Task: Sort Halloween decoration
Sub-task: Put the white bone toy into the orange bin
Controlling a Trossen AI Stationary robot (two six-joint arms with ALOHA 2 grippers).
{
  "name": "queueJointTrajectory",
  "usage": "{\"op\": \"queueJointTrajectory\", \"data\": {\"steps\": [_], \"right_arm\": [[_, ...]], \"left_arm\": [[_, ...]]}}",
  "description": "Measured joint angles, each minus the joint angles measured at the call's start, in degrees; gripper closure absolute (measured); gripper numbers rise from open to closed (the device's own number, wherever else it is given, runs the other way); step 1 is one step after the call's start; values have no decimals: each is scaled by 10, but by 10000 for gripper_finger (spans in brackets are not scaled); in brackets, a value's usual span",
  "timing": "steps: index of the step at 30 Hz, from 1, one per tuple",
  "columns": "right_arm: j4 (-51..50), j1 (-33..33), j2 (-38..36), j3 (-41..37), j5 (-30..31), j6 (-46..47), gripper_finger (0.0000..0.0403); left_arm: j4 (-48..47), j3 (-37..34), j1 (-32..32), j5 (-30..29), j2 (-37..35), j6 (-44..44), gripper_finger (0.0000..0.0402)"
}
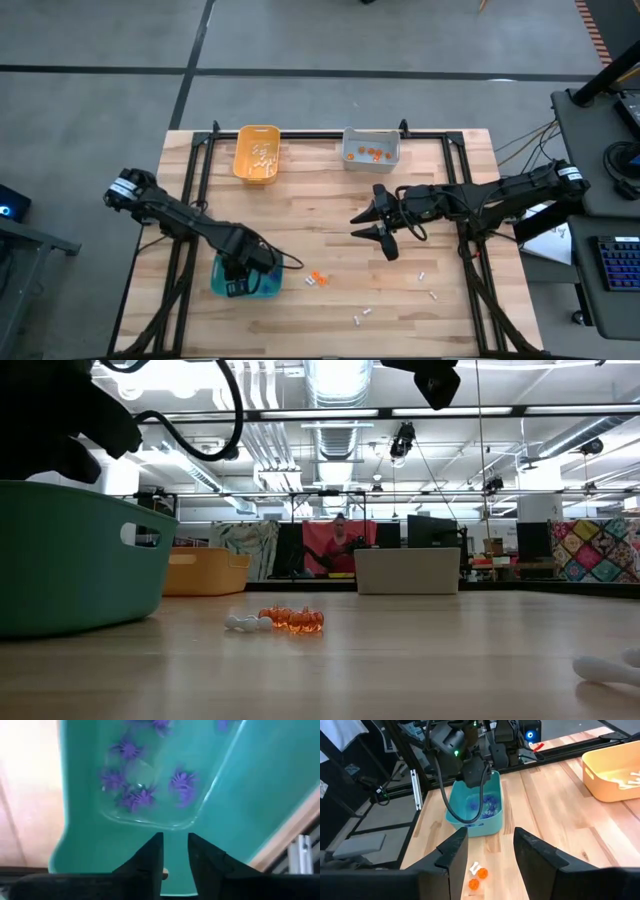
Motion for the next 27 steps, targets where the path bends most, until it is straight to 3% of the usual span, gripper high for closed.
{"op": "queueJointTrajectory", "data": {"steps": [10,15,22,27], "right_arm": [[-62,0,0,0,-1,80,255],[-160,0,0,0,-1,157,255],[-308,0,28,0,-27,282,255],[-372,7,69,0,-102,347,255]], "left_arm": [[-2,15,0,-50,-8,33,295],[-2,58,0,-126,-13,87,294],[43,139,0,-289,-23,212,294],[160,147,4,-324,-35,354,297]]}}
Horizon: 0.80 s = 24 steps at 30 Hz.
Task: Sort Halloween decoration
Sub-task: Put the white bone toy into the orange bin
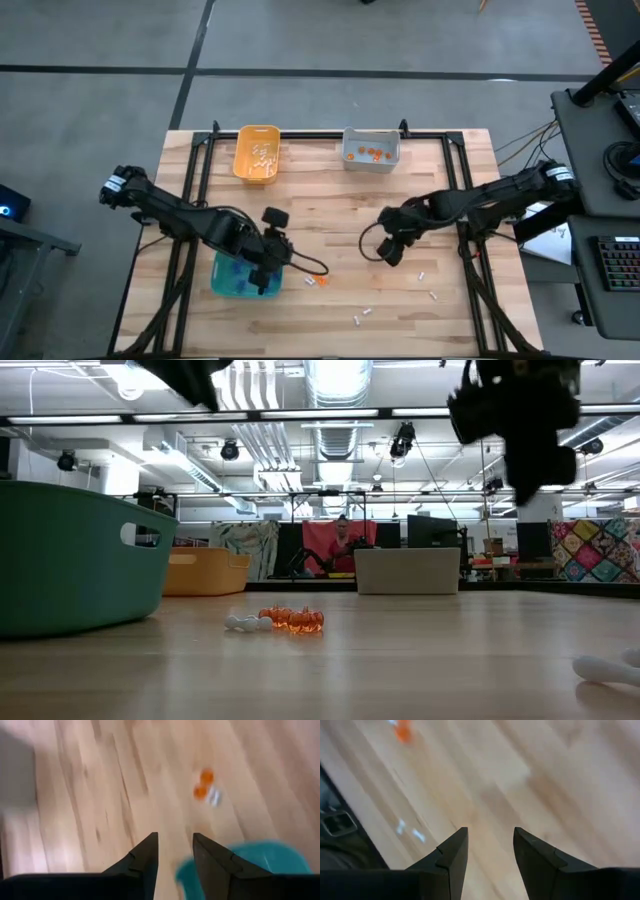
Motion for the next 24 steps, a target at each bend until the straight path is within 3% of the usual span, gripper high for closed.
{"op": "queueJointTrajectory", "data": {"steps": [7,17,19,22,24], "right_arm": [[-101,44,57,0,-86,88,255],[-194,164,79,-5,-79,171,255],[-192,191,77,-7,-78,120,255],[-196,244,77,-8,-74,-36,255],[-201,278,77,-8,-33,-108,255]], "left_arm": [[121,-35,18,-5,-12,84,315],[289,-124,41,-5,-40,140,323],[326,-145,45,-4,-49,149,323],[376,-166,51,-4,-60,166,323],[410,-169,55,-4,-64,174,323]]}}
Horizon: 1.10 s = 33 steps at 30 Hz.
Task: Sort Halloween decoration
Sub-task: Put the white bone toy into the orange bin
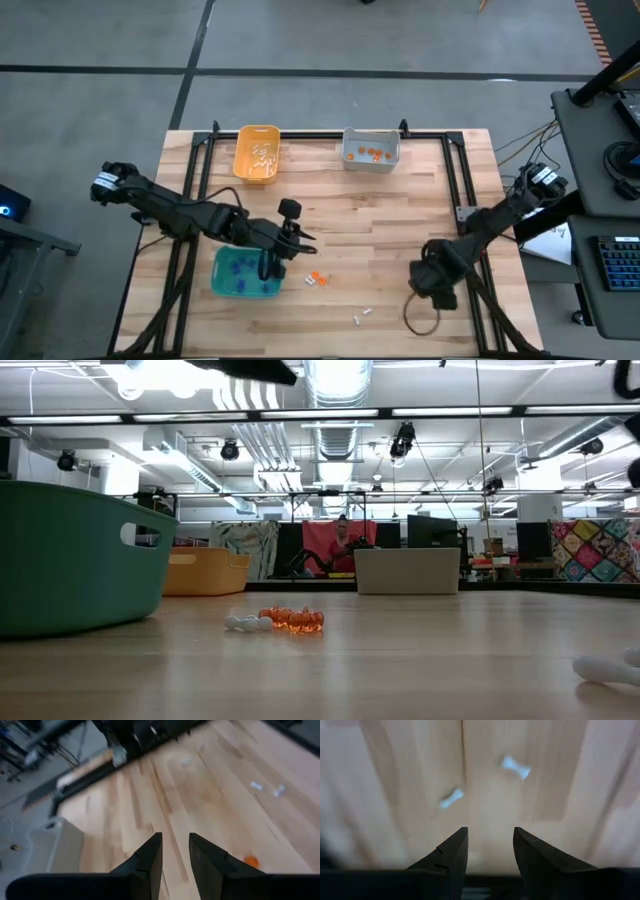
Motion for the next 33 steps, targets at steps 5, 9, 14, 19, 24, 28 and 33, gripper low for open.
{"op": "queueJointTrajectory", "data": {"steps": [5,9,14,19,24,28,33], "right_arm": [[3,43,4,0,116,-80,255],[6,42,8,0,141,-91,255],[21,38,25,-1,160,-124,255],[56,31,61,-1,160,-160,255],[57,23,107,-1,137,-195,255],[62,21,136,0,129,-220,255],[71,18,148,1,125,-243,268]], "left_arm": [[32,-1,5,0,-1,5,323],[33,-2,8,0,-1,5,323],[38,-3,10,0,-1,9,323],[44,-3,10,0,0,9,323],[44,-3,10,0,0,9,323],[44,-3,10,0,0,9,323],[44,-3,10,0,0,9,323]]}}
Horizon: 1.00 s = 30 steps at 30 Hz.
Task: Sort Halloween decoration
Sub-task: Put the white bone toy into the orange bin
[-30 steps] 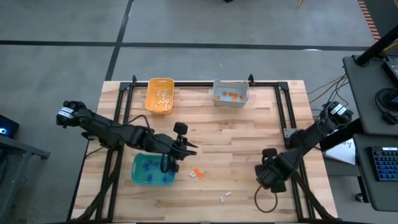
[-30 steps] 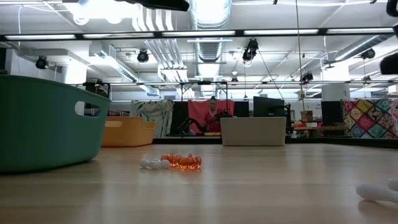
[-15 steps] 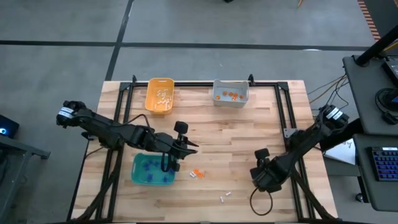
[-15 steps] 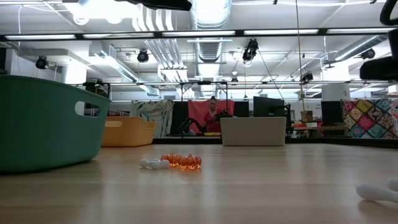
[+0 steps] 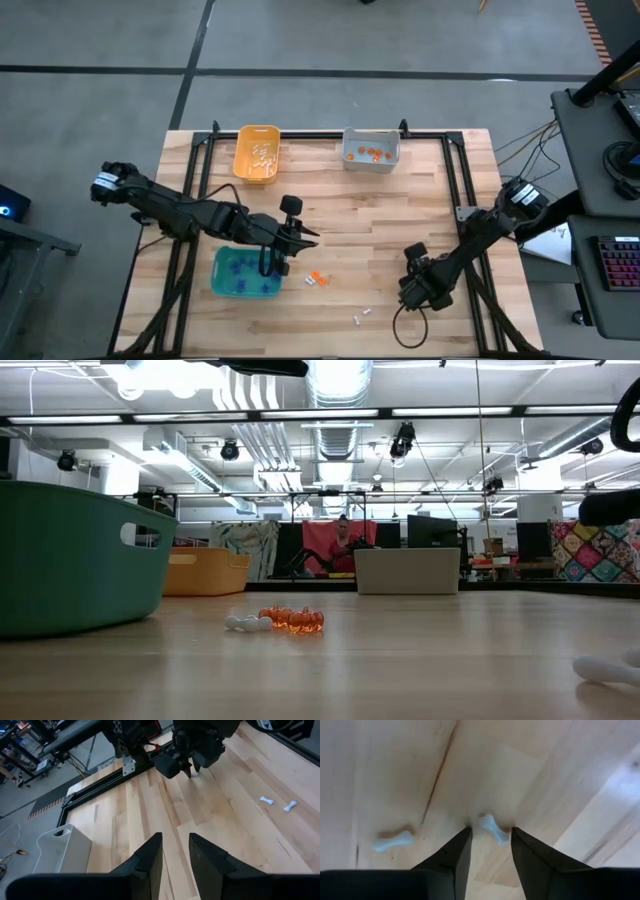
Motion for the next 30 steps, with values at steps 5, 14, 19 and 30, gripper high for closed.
{"op": "queueJointTrajectory", "data": {"steps": [5,14,19,30], "right_arm": [[5,-9,-1,-1,-8,-14,308],[13,-22,-2,-1,-22,-21,389],[17,-24,-20,-2,-18,2,393],[77,-133,-129,40,79,46,394]], "left_arm": [[0,0,0,0,0,0,323],[2,-2,0,0,0,0,323],[1,-3,0,0,0,0,323],[-15,-14,0,0,-41,0,323]]}}
